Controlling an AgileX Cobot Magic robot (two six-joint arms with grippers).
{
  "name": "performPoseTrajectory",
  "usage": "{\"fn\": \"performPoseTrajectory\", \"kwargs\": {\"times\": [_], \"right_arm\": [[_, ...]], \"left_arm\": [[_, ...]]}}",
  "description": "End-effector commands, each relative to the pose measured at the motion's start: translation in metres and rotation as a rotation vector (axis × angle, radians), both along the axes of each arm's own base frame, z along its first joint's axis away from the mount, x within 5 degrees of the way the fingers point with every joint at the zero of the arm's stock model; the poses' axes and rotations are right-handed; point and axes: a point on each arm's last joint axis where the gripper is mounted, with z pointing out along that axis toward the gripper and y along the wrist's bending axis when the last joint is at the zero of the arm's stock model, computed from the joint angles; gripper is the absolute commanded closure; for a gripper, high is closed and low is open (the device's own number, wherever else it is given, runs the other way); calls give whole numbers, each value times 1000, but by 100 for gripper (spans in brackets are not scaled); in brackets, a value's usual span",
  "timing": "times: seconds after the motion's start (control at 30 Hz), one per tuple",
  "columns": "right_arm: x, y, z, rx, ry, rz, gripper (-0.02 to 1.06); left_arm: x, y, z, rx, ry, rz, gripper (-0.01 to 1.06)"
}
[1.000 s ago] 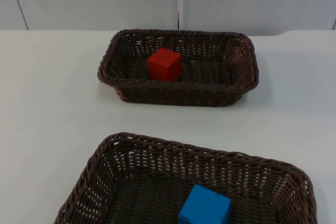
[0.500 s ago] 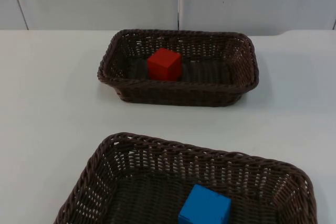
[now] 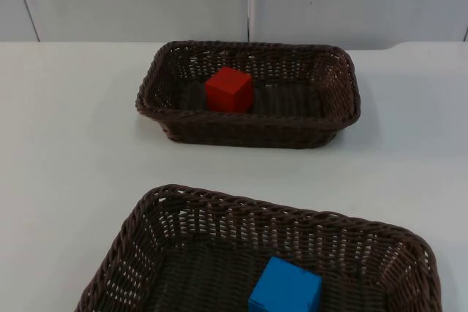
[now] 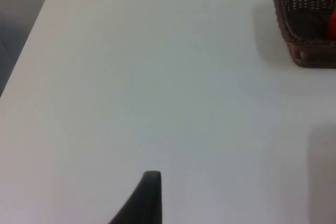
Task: Pick up one cube with the left hand and place it into the upper basket. Pick up one cube with the right hand and place it into the lower basket.
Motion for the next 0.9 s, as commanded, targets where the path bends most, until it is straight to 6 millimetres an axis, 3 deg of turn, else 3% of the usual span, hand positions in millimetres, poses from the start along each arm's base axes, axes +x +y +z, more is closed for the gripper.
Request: {"fn": "performPoseTrajectory", "kwargs": {"times": [0.0, 0.87], "right_arm": [[0, 0, -2, 5, 9, -29, -1], [-3, 3, -2, 8, 7, -557, -1]], "left_arm": [[0, 0, -1, -5, -1, 8, 0], [0, 0, -1, -3, 0, 9, 0]]}}
